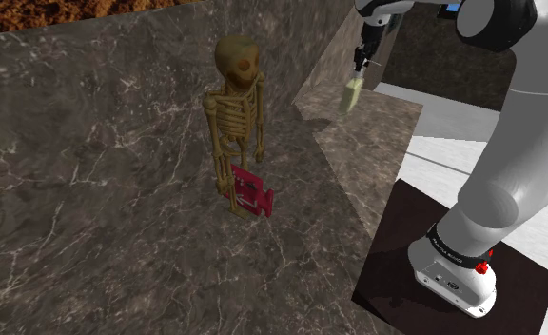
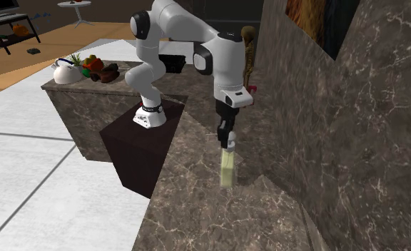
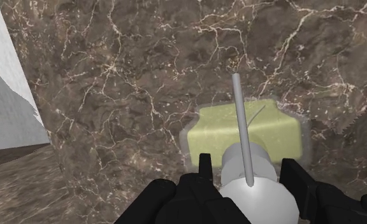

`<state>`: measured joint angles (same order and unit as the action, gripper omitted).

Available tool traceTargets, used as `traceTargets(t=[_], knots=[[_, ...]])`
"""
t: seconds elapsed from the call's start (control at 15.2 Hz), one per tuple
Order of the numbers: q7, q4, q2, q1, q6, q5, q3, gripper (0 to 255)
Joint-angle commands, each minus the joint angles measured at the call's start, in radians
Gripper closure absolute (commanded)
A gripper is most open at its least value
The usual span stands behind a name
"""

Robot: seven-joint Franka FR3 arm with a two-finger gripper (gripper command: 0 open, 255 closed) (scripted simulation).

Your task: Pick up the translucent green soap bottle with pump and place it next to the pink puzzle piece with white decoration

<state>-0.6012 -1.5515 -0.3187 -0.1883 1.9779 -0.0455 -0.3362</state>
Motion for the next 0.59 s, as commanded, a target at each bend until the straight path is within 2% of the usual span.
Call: traceTargets(t=[0.0,0.53], knots=[[-0.001,0.026,0.0,-0.001,-0.026,0.0,-0.001,255],[-0.004,0.136,-0.001,-0.007,-0.134,0.0,-0.003,255]])
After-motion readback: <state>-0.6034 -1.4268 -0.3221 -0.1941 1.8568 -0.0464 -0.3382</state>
